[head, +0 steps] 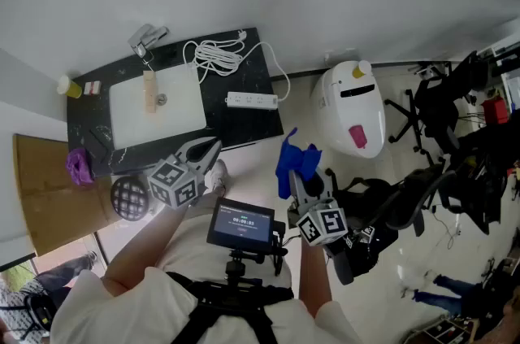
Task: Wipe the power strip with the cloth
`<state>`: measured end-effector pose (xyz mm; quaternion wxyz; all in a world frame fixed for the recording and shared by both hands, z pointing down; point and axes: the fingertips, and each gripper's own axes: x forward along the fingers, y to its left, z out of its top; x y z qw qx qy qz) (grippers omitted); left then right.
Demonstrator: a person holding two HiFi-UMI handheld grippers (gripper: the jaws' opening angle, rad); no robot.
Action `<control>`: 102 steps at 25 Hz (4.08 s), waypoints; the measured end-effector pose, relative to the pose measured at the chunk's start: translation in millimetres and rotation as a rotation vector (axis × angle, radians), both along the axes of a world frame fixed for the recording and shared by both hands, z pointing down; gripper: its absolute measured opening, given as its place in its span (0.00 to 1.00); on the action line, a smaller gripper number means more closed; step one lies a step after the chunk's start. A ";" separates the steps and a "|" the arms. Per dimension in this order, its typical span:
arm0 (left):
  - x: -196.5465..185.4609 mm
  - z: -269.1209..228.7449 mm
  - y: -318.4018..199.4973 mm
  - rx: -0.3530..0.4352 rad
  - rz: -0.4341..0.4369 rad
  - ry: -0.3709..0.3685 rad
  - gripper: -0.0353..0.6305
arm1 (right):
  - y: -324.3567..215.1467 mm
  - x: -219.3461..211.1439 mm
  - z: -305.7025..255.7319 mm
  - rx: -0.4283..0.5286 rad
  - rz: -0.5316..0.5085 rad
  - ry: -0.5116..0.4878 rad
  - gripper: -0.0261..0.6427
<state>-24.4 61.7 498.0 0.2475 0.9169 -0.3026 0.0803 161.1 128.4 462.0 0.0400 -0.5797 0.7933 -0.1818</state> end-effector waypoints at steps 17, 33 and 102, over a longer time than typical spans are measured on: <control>-47.2 26.7 -130.1 -0.031 0.038 -0.012 0.05 | -129.9 -49.7 15.4 -0.016 0.022 0.013 0.19; -63.5 35.5 -202.8 -0.025 0.100 -0.006 0.05 | -199.7 -70.0 24.0 -0.025 0.077 0.042 0.19; -75.8 69.7 -315.8 -0.075 -0.059 -0.091 0.05 | -390.7 -171.9 314.9 -0.537 -0.350 0.319 0.19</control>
